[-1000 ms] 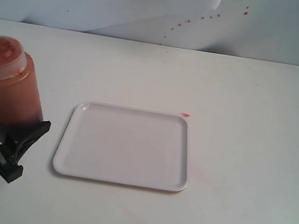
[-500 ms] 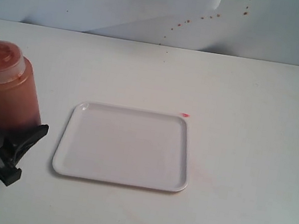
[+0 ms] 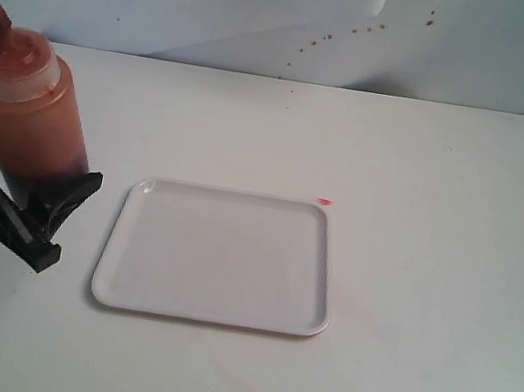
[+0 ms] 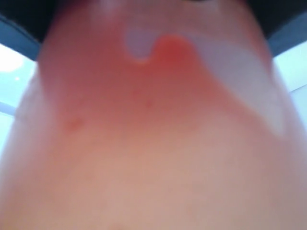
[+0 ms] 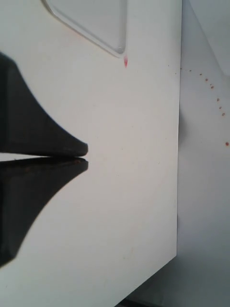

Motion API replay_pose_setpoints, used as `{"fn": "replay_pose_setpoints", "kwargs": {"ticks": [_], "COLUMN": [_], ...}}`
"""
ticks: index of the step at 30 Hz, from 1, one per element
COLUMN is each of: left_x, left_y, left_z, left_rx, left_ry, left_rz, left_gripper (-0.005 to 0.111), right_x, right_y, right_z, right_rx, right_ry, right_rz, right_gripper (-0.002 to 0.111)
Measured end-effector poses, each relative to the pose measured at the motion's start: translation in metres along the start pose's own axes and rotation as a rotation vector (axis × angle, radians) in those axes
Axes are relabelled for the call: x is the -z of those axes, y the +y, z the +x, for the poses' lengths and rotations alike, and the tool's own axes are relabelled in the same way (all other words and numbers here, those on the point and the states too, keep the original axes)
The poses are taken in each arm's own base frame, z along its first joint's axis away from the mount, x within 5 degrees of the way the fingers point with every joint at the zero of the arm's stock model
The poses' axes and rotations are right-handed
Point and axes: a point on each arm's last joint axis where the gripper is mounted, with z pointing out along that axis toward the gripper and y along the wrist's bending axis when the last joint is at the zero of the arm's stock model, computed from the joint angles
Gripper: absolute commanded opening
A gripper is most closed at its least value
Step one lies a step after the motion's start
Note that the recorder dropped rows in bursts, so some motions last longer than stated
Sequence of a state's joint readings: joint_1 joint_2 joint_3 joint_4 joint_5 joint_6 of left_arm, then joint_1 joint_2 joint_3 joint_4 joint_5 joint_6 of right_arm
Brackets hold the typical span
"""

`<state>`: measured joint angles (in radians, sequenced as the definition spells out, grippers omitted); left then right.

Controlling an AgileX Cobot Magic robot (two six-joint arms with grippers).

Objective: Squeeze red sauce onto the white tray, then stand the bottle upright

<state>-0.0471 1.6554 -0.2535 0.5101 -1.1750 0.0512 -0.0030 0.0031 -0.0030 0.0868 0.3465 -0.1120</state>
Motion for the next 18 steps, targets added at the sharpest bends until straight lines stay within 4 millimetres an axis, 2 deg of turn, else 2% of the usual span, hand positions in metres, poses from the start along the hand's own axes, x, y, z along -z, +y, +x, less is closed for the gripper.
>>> {"fn": "replay_pose_setpoints", "kwargs": {"ticks": [7, 12, 16, 18], "left_x": [-0.024, -0.041, -0.06, -0.063], "left_y": [0.008, 0.011, -0.005, -0.014], "left_z": [0.016, 0.023, 0.02, 0.024], "left_rx": [0.009, -0.089, -0.194, -0.24], "left_ry": [0.042, 0.046, 0.025, 0.053], "left_rz": [0.012, 0.02, 0.084, 0.102], "left_gripper": [0.0, 0.0, 0.0, 0.0], "right_x": [0.0, 0.0, 0.0, 0.0], "right_y": [0.0, 0.0, 0.0, 0.0], "right_z": [0.0, 0.0, 0.0, 0.0], "right_rx": [0.0, 0.0, 0.0, 0.0], "right_ry": [0.0, 0.0, 0.0, 0.0], "right_rz": [0.0, 0.0, 0.0, 0.0], "right_gripper": [0.0, 0.0, 0.0, 0.0]}}
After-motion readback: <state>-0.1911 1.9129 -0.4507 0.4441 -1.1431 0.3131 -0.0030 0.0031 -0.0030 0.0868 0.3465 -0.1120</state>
